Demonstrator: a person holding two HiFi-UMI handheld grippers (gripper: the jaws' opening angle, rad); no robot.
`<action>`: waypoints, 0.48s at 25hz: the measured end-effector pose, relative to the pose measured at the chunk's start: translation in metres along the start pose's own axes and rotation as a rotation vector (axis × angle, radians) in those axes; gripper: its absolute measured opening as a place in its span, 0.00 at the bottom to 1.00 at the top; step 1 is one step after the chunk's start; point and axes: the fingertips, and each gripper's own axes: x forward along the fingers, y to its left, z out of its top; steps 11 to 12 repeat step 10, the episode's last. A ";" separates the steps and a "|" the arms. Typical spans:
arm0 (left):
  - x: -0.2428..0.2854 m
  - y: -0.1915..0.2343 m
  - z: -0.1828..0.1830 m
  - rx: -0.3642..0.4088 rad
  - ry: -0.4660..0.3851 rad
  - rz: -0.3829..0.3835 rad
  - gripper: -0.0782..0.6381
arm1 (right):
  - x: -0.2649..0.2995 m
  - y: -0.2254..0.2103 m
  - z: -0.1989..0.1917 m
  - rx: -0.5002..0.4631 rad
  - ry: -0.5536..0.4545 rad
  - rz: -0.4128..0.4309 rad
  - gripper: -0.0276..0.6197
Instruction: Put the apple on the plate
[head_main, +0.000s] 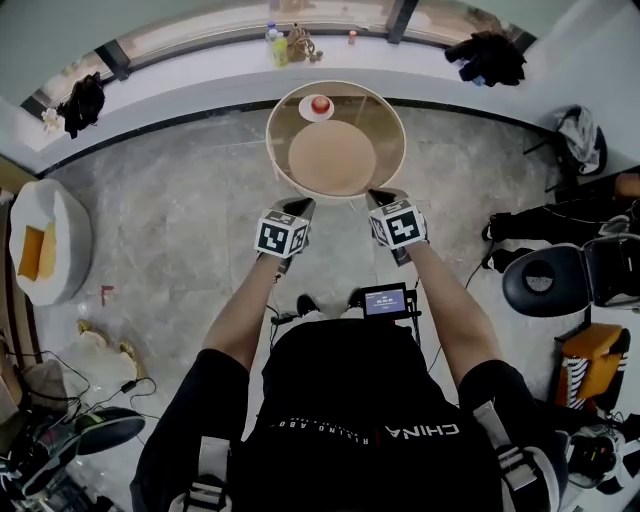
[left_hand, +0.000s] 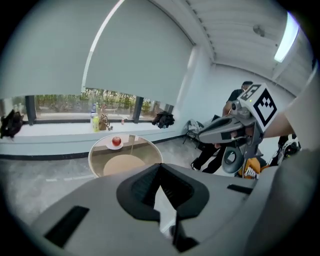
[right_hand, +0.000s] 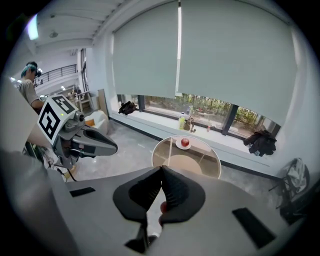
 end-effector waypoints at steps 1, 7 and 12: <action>0.002 -0.004 0.002 -0.022 -0.017 -0.012 0.13 | -0.004 -0.003 -0.004 0.007 -0.002 -0.003 0.09; 0.030 -0.046 0.001 -0.019 -0.001 -0.003 0.13 | -0.022 -0.035 -0.034 0.005 0.006 0.008 0.09; 0.041 -0.066 -0.005 0.007 0.026 0.001 0.13 | -0.028 -0.047 -0.044 0.001 0.004 0.021 0.09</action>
